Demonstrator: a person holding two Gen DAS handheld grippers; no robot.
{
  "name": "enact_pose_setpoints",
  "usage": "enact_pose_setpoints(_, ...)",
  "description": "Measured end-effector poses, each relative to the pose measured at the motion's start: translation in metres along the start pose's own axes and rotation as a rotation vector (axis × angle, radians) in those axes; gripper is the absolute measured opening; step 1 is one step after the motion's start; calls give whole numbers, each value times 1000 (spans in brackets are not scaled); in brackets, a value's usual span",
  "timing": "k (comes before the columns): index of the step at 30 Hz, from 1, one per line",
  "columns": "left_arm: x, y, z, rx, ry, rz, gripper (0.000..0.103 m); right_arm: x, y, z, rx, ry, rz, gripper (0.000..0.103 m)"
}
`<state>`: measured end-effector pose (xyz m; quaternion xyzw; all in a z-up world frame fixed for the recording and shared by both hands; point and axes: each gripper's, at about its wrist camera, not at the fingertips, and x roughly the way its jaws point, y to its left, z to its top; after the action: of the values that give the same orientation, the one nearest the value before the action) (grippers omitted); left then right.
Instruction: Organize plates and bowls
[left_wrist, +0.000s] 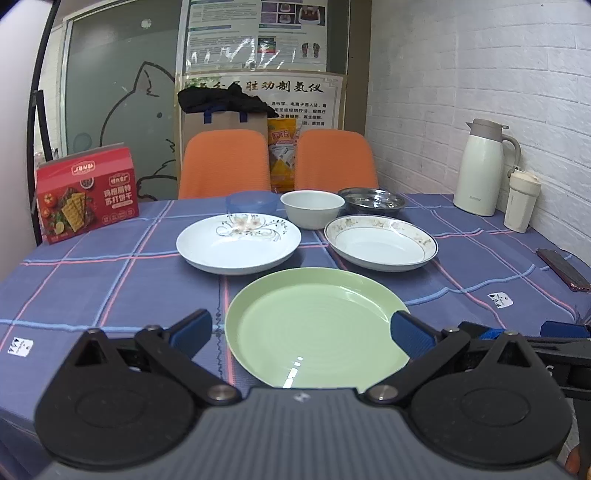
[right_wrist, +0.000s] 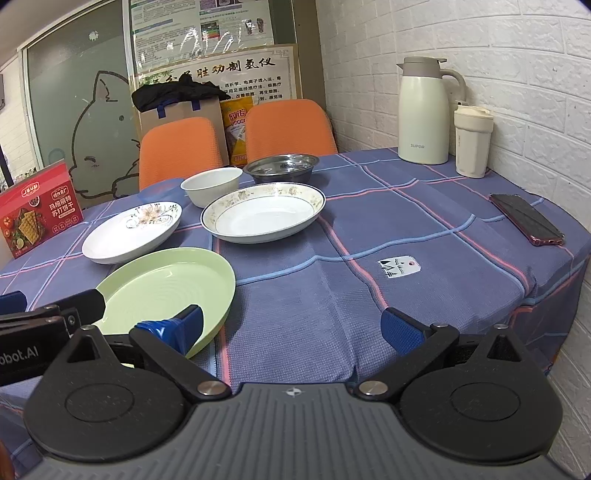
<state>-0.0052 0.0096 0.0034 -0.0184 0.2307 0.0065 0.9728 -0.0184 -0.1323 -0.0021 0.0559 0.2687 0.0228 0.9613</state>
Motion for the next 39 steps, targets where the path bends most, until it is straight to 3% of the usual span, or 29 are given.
enact_pose_setpoints(39, 13, 9, 7, -16, 28, 5, 103, 14, 3, 4, -6, 25, -10, 90)
